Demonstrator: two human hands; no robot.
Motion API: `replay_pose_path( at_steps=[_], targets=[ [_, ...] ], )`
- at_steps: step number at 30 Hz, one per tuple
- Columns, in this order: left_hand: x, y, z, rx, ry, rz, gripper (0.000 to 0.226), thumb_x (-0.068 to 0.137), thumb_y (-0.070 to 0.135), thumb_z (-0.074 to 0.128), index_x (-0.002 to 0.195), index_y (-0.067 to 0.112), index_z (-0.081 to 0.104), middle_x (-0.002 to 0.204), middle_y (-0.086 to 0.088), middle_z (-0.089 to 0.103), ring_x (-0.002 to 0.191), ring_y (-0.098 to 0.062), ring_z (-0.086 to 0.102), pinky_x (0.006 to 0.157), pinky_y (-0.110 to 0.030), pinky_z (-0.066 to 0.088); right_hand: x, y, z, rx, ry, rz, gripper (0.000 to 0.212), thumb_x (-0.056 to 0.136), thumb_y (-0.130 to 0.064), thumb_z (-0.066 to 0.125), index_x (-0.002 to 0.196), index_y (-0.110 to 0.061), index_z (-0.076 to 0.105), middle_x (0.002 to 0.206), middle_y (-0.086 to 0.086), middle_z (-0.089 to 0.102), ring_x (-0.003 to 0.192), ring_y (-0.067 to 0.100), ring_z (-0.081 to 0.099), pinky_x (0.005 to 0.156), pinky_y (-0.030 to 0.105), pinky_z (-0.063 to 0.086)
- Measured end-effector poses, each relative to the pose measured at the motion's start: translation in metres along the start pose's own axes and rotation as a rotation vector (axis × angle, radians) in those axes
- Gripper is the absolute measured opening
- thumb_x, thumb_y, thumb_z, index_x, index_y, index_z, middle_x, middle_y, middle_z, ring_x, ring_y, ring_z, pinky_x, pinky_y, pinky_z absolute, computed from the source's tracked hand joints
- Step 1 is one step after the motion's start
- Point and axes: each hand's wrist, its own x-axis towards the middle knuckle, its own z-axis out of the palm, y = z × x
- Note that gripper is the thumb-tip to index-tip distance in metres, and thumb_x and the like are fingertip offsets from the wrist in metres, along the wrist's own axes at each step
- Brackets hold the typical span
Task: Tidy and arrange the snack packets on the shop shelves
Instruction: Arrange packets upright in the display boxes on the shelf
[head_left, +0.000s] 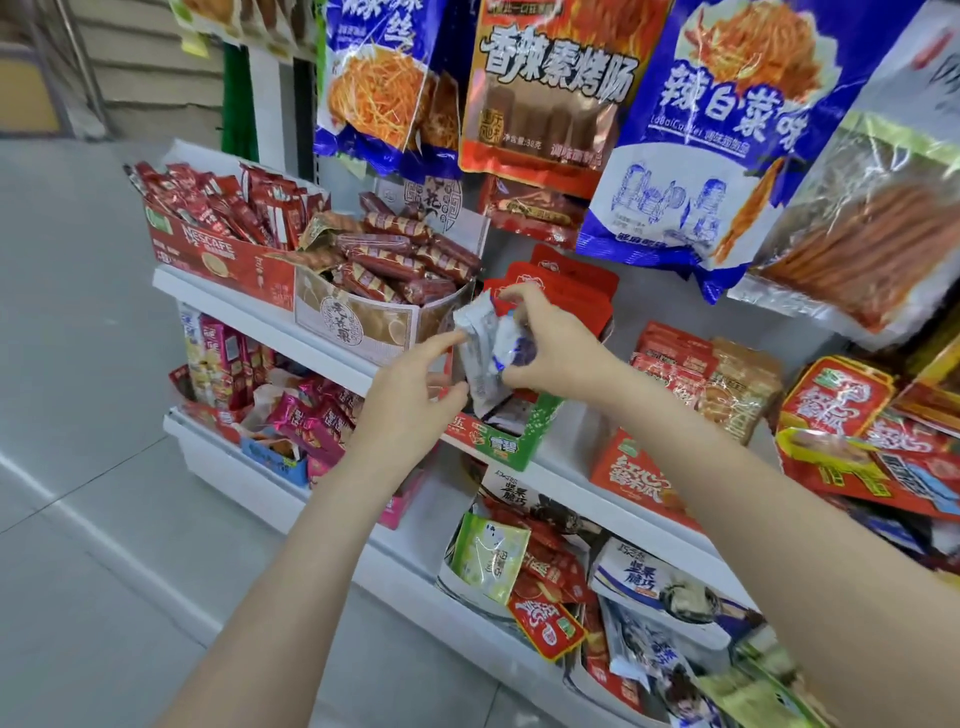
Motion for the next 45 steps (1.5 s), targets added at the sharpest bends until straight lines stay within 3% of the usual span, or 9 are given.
replay_pose_path(
  at_steps=[3, 8, 18, 21, 24, 31, 37, 41, 45],
  targets=[
    [0.004, 0.001, 0.008, 0.072, 0.033, 0.033, 0.057, 0.082, 0.020, 0.066, 0.135, 0.021, 0.045, 0.131, -0.004, 0.042, 0.117, -0.016, 0.047, 0.101, -0.029, 0.039, -0.014, 0.002, -0.009, 0.127, 0.036, 0.020, 0.058, 0.073, -0.006, 0.067, 0.124, -0.015, 0.042, 0.090, 0.006, 0.056, 0.070, 0.013, 0.051, 0.062, 0.022, 0.042],
    [0.016, 0.009, 0.015, 0.131, 0.168, 0.008, 0.048, 0.086, 0.017, 0.061, 0.132, 0.019, 0.048, 0.129, -0.006, 0.041, 0.119, -0.021, 0.043, 0.100, -0.031, 0.036, -0.020, 0.006, -0.019, 0.136, 0.153, 0.026, 0.048, 0.077, -0.007, 0.066, 0.120, -0.017, 0.047, 0.104, -0.001, 0.055, 0.091, 0.015, 0.053, 0.071, 0.019, 0.039],
    [0.033, 0.006, 0.026, 0.858, 0.136, 0.074, 0.052, 0.090, 0.019, 0.050, 0.140, 0.020, 0.035, 0.155, -0.011, 0.010, 0.140, -0.035, 0.008, 0.109, -0.047, 0.019, -0.064, 0.014, -0.035, 0.094, 0.302, -0.164, 0.029, 0.081, 0.007, 0.056, 0.091, -0.018, 0.066, 0.102, 0.006, 0.053, 0.097, 0.018, 0.054, 0.080, 0.032, 0.047],
    [0.042, 0.010, 0.028, 0.932, 0.113, 0.017, 0.044, 0.092, 0.024, 0.051, 0.135, 0.020, 0.043, 0.156, -0.010, 0.005, 0.141, -0.035, 0.004, 0.111, -0.046, 0.015, -0.067, 0.022, -0.027, 0.049, 0.308, -0.146, 0.028, 0.080, 0.009, 0.056, 0.091, -0.015, 0.067, 0.100, 0.007, 0.052, 0.094, 0.017, 0.053, 0.081, 0.021, 0.044],
    [0.047, 0.014, 0.033, 0.988, 0.106, -0.019, 0.039, 0.093, 0.026, 0.051, 0.131, 0.018, 0.048, 0.155, -0.009, 0.012, 0.142, -0.033, 0.005, 0.111, -0.044, 0.016, -0.069, 0.026, -0.024, 0.055, 0.301, -0.115, 0.023, 0.082, 0.004, 0.058, 0.090, -0.016, 0.066, 0.098, 0.004, 0.049, 0.092, 0.015, 0.052, 0.077, 0.006, 0.036],
    [0.043, 0.005, 0.031, 0.975, 0.147, 0.079, 0.026, 0.088, 0.009, 0.053, 0.111, 0.013, 0.065, 0.133, -0.006, 0.049, 0.132, -0.031, 0.027, 0.102, -0.042, 0.024, -0.072, 0.028, -0.021, 0.106, 0.292, -0.081, 0.019, 0.086, -0.002, 0.057, 0.092, -0.020, 0.061, 0.101, 0.009, 0.049, 0.093, 0.013, 0.050, 0.077, 0.006, 0.035],
    [0.037, -0.007, 0.034, 1.003, 0.068, 0.101, 0.040, 0.090, 0.010, 0.047, 0.127, 0.023, 0.055, 0.139, -0.012, 0.039, 0.132, -0.034, 0.027, 0.108, -0.046, 0.020, -0.074, 0.027, -0.019, 0.124, 0.293, -0.067, 0.014, 0.087, -0.004, 0.057, 0.093, -0.016, 0.062, 0.099, 0.009, 0.047, 0.089, 0.015, 0.049, 0.075, 0.002, 0.034],
    [0.033, -0.012, 0.037, 1.009, 0.179, 0.090, 0.021, 0.078, 0.009, 0.064, 0.095, 0.017, 0.075, 0.103, -0.012, 0.063, 0.107, -0.035, 0.053, 0.094, -0.045, 0.040, -0.075, 0.028, -0.019, 0.129, 0.299, -0.065, 0.012, 0.087, -0.004, 0.057, 0.093, -0.014, 0.061, 0.096, 0.008, 0.045, 0.079, 0.006, 0.045, 0.072, 0.003, 0.033],
    [0.032, -0.008, 0.034, 0.846, 0.154, 0.132, 0.019, 0.077, 0.016, 0.070, 0.095, 0.016, 0.074, 0.123, -0.012, 0.056, 0.122, -0.037, 0.041, 0.096, -0.047, 0.033, -0.075, 0.029, -0.016, 0.108, 0.319, -0.070, 0.013, 0.088, -0.004, 0.056, 0.095, -0.014, 0.060, 0.099, 0.007, 0.045, 0.080, 0.004, 0.045, 0.071, 0.002, 0.034]
  ],
)
